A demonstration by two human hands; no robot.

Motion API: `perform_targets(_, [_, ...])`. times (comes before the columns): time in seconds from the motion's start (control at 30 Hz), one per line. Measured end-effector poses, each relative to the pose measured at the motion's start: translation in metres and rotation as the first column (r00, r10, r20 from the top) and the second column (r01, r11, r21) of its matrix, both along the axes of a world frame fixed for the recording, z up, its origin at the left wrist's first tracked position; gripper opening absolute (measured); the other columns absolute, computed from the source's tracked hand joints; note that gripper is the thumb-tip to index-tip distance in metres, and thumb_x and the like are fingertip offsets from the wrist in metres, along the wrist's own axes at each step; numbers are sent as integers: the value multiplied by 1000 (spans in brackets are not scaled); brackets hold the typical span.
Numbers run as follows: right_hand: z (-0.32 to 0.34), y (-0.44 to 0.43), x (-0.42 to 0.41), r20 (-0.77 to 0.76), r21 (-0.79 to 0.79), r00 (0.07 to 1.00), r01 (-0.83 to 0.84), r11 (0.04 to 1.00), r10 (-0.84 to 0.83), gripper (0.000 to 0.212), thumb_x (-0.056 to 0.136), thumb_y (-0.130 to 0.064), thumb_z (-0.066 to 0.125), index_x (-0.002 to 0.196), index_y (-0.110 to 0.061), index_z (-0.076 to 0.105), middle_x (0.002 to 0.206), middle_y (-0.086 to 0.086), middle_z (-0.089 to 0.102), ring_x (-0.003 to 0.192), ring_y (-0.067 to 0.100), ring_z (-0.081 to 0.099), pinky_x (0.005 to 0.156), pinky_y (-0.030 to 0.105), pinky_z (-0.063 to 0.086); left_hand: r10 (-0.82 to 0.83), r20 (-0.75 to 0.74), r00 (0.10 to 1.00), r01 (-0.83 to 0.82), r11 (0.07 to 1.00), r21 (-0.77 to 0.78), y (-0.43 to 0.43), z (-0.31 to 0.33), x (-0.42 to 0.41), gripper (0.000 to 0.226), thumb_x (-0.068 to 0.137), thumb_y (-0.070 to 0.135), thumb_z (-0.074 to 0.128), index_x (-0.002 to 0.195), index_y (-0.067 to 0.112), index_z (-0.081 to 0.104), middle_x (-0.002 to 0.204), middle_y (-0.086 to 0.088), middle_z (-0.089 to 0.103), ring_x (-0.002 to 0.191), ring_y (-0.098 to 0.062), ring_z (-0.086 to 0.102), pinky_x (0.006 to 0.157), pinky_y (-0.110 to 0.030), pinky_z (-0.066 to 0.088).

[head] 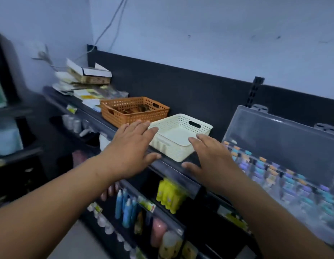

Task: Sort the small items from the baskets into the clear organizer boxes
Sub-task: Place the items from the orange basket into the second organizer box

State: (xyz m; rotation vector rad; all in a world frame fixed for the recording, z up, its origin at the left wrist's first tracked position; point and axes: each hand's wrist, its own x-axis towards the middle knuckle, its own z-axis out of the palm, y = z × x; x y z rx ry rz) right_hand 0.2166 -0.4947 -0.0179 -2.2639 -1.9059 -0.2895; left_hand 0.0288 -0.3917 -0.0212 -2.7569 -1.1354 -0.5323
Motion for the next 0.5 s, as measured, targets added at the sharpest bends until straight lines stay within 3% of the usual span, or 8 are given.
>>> perform_targets(0.2, [7, 78, -62, -45, -30, 999, -13, 999, 12, 74, 90, -58, 49, 151, -25, 22, 160, 0, 16, 146, 19, 14, 118, 37, 16, 37, -41, 998, -38, 999, -30, 78, 6, -78, 77, 90, 61, 41, 151, 25, 12, 159, 0, 11, 145, -19, 8, 116, -36, 8])
perform_targets(0.5, [35, 185, -85, -94, -23, 993, -68, 997, 66, 72, 92, -53, 51, 151, -24, 23, 158, -4, 20, 144, 17, 19, 118, 35, 19, 35, 17, 999, -33, 993, -116, 180, 25, -101, 77, 89, 58, 47, 151, 26, 14, 158, 2, 16, 145, -16, 15, 117, -36, 15])
